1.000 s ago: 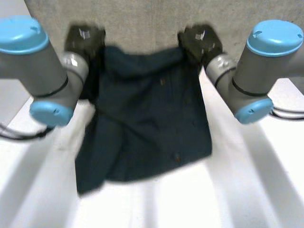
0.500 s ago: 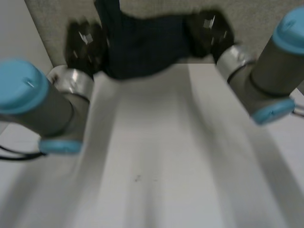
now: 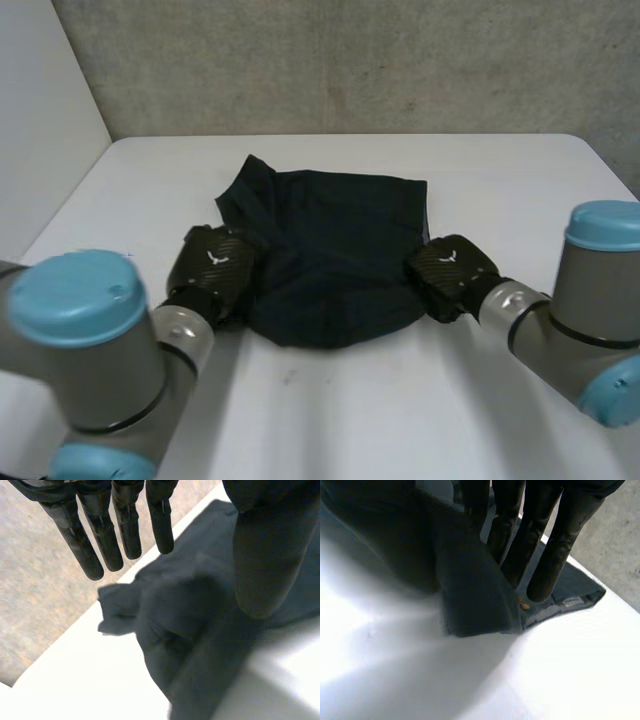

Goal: Fold the shorts.

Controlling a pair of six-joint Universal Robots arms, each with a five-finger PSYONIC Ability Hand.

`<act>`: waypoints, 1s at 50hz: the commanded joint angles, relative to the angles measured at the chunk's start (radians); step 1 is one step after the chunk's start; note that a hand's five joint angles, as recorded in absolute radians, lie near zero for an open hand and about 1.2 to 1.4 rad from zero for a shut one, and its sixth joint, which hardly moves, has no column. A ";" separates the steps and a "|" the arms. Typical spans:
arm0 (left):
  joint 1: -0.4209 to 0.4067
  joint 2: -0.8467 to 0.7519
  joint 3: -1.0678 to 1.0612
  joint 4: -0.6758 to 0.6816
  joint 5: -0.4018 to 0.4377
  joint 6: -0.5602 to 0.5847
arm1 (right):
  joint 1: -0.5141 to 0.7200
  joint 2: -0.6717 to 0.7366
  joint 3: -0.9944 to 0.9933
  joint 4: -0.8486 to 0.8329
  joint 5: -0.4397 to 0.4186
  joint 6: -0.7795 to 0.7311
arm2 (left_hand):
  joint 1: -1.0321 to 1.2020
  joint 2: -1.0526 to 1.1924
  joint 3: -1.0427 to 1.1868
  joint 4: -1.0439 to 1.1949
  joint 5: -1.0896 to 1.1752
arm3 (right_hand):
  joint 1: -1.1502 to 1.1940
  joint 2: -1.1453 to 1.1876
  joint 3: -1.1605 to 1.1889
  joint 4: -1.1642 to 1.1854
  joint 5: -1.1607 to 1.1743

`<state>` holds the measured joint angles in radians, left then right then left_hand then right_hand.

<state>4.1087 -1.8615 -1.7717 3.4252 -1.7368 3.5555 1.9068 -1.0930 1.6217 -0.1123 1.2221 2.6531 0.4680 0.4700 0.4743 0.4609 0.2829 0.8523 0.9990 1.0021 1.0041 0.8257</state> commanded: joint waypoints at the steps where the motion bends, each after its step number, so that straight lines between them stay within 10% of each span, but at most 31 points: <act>1: 0.051 0.134 -0.106 -0.001 0.062 -0.050 | -0.072 -0.059 0.121 -0.090 -0.003 0.019 | 0.030 0.028 0.024 0.037 0.041 | -0.030 -0.177 -0.180 -0.182 -0.178; 16: 0.240 0.173 -0.239 -0.003 0.180 -0.181 | -0.132 -0.223 0.274 -0.145 -0.022 0.106 | 0.121 0.119 0.115 0.128 0.132 | -0.209 -0.356 -0.359 -0.361 -0.357; 26: 0.265 0.078 -0.236 0.003 0.350 -0.170 | -0.124 -0.182 0.277 -0.156 -0.033 0.108 | 0.139 0.137 0.133 0.146 0.149 | -0.212 -0.359 -0.362 -0.364 -0.360; 40: 0.265 -0.042 -0.181 0.014 0.356 -0.084 | -0.120 -0.133 0.271 -0.168 -0.024 0.117 | 0.189 0.187 0.182 0.196 0.199 | -0.271 -0.418 -0.421 -0.423 -0.419; 50: 0.265 -0.082 -0.157 0.034 0.309 -0.032 | -0.097 -0.067 0.236 -0.168 -0.021 0.145 | 0.922 0.920 0.916 0.929 0.932 | -0.274 -0.421 -0.424 -0.426 -0.422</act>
<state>4.3748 -1.9346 -1.9368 3.4511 -1.3958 3.5079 1.7939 -1.2018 1.8835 -0.2822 1.1984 2.7715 0.9592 0.9301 0.9282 0.9314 0.7494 0.4883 0.5541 0.5435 0.5494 0.3742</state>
